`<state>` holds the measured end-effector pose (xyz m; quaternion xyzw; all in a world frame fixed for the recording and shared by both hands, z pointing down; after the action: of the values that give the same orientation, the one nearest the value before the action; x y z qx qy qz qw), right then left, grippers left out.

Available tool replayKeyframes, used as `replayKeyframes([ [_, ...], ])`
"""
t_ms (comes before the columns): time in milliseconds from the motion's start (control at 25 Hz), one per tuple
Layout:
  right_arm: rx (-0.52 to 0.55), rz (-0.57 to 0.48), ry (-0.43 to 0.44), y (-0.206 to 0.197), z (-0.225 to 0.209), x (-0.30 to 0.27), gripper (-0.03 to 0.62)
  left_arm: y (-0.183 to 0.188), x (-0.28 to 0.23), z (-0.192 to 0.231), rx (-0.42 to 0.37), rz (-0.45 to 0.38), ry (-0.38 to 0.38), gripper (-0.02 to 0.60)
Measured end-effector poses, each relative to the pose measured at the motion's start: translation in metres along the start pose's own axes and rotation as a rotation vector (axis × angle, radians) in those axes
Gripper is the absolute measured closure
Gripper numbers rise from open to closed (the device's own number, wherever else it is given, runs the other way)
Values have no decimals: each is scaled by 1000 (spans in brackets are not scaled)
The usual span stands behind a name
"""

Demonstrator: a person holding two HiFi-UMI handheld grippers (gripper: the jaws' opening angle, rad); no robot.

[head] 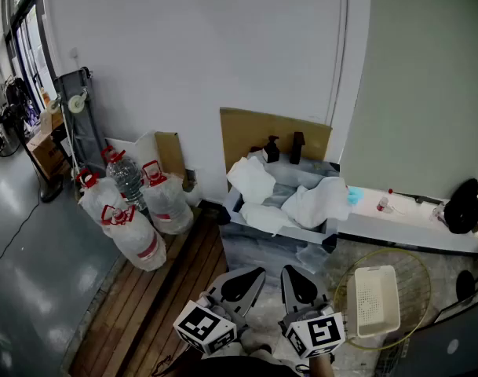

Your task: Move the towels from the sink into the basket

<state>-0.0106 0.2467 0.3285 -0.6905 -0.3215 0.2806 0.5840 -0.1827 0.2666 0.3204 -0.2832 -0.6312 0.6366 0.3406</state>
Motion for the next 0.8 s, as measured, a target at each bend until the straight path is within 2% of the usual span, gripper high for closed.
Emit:
replayKeyframes([
  [400,-11,2,11,0,-12,9,592,-2,-9,-11,22,2,4,575],
  [800,-30,15,53,-10,-29,17,591,-13,-16,-27,-6,37,42,575],
])
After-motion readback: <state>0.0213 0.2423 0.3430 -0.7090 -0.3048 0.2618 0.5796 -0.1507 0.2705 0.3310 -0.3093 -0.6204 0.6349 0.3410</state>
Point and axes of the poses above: the fingertips, and each gripper's own axes: x backward along the fingers, z to its left, y out of its top, the point moved 10 cm from there along x, backward along the fingers, and after that the axes turned 7 degrees about -x, right-handed, at the moved point
